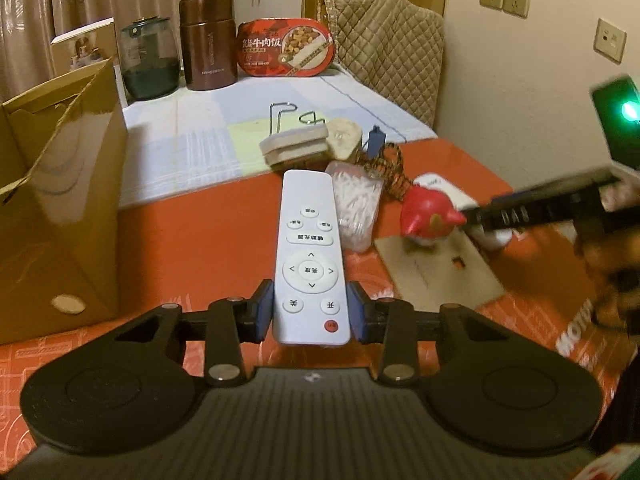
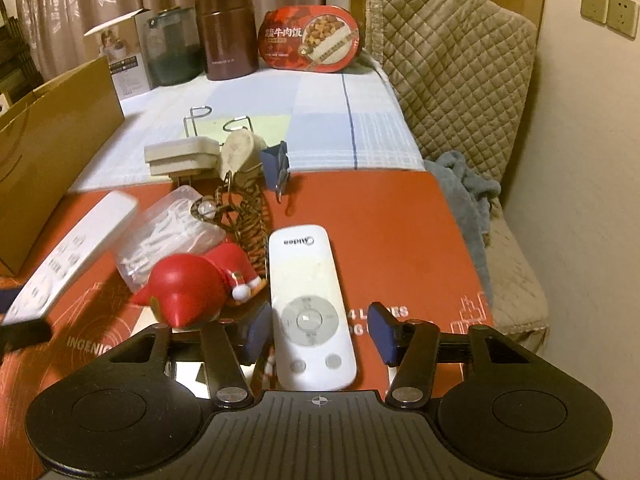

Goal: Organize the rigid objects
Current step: 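Lift both remotes and carry them toward the cardboard box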

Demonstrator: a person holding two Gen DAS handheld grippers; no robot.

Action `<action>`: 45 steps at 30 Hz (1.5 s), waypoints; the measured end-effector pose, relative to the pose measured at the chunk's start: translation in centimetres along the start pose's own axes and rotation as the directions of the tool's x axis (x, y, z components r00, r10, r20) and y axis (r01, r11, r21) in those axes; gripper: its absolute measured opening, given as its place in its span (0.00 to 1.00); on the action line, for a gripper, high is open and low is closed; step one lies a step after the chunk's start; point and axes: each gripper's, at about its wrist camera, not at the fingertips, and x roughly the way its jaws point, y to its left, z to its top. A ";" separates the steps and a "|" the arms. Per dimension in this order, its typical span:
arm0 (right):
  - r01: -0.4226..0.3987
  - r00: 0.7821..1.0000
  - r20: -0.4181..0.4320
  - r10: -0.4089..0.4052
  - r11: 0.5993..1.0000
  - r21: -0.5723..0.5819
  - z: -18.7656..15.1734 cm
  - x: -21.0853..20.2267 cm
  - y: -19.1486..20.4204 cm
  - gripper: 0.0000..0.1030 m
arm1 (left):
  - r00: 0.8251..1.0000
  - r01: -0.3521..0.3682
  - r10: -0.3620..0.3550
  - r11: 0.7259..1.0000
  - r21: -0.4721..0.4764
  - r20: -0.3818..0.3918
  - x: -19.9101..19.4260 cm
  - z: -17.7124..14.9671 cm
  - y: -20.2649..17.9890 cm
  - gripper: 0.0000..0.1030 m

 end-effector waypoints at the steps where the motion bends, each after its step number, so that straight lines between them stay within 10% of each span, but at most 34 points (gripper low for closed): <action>1: -0.005 1.000 0.000 0.005 1.000 0.002 0.1 0.1 0.0 0.42 | 1.000 -0.002 0.002 1.000 0.004 -0.005 -0.2 -0.3 0.1 0.32; 17: 0.088 0.993 -0.100 -0.069 0.976 0.197 -6.1 -7.0 3.4 0.36 | 0.996 0.017 -0.017 1.000 -0.005 -0.087 -4.3 -5.4 0.1 0.33; 23: 0.109 0.991 -0.084 -0.100 0.989 0.102 -8.2 -8.4 6.7 0.37 | 0.998 0.012 -0.013 1.000 -0.010 -0.054 -5.1 -5.8 0.2 0.46; 45: 0.159 0.987 0.016 -0.161 0.983 0.091 -8.6 -6.6 7.2 0.39 | 1.000 -0.013 0.013 0.998 0.055 -0.007 -1.1 -5.4 -0.7 0.47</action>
